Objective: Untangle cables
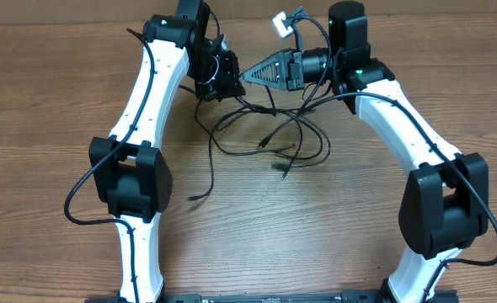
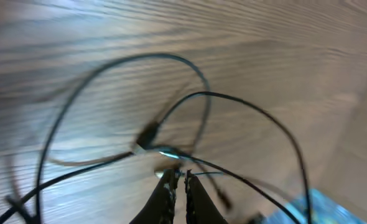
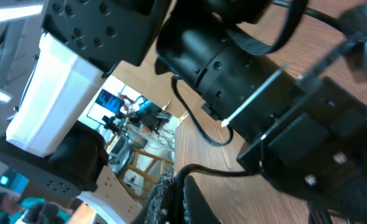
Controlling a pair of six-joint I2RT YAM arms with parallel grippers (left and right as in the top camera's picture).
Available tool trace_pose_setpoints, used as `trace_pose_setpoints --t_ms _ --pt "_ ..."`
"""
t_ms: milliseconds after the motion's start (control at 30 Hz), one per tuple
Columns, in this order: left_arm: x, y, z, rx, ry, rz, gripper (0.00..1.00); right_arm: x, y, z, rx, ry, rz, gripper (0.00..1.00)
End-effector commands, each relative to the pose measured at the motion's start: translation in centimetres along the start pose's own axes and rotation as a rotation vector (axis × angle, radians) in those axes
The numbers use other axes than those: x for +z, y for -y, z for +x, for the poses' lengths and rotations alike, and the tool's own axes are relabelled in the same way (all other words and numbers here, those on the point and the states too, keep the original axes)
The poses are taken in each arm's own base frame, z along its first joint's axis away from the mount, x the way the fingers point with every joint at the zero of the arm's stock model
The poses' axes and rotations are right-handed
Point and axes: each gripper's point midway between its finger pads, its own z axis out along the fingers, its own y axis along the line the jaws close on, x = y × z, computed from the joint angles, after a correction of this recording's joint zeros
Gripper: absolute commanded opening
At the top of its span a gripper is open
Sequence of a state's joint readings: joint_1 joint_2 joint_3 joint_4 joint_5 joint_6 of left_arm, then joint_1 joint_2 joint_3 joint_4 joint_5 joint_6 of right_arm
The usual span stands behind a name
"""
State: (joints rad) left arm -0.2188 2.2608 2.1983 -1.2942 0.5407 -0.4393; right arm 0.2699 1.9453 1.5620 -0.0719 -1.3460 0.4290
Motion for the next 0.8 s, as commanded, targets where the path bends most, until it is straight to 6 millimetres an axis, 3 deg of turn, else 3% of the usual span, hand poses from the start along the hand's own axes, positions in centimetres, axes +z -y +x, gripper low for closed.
trace_pose_setpoints --t_ms 0,267,500,600,767 --pt "-0.8 -3.7 -1.5 0.006 0.094 -0.213 0.05 -1.5 -2.4 -1.2 -0.023 0.013 -0.022 0.04" --pt "-2.9 -8.8 -2.8 -0.084 0.204 -0.489 0.04 -3.4 -1.1 -2.0 -0.003 0.06 0.032 0.04" --pt "-5.0 -12.0 -3.4 -0.156 0.252 -0.604 0.04 -6.0 2.8 -1.9 0.131 0.136 0.205 0.04" --pt "-4.5 -11.5 -3.1 -0.166 0.215 -0.53 0.04 -6.8 5.5 -0.8 0.221 0.154 0.343 0.04" --pt "-2.7 -7.5 -3.0 0.012 0.136 -0.308 0.04 -8.4 9.8 1.8 0.314 0.138 0.601 0.04"
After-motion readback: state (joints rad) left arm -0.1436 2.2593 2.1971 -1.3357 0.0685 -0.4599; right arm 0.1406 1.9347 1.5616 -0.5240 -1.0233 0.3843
